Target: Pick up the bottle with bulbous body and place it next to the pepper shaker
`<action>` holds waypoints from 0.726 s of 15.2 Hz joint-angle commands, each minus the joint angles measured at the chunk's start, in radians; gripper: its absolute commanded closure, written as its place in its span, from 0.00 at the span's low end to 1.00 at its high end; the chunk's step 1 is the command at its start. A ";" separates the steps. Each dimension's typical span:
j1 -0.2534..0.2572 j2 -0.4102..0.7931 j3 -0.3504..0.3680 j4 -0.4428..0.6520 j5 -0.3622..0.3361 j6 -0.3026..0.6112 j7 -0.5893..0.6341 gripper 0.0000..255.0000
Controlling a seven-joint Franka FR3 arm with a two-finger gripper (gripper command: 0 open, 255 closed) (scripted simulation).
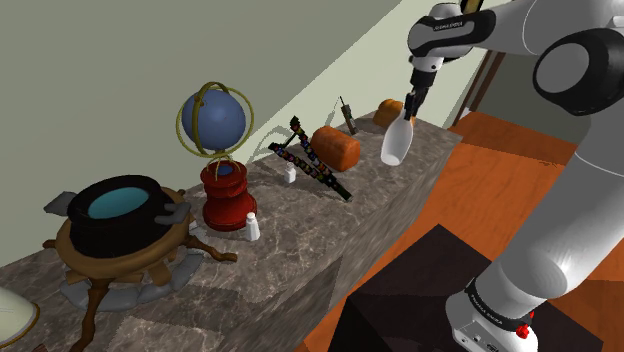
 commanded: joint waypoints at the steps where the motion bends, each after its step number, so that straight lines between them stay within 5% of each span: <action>1: 0.000 -0.003 0.000 0.025 -0.001 -0.028 0.000 1.00; 11: -0.004 0.001 -0.003 0.165 0.000 -0.164 -0.001 1.00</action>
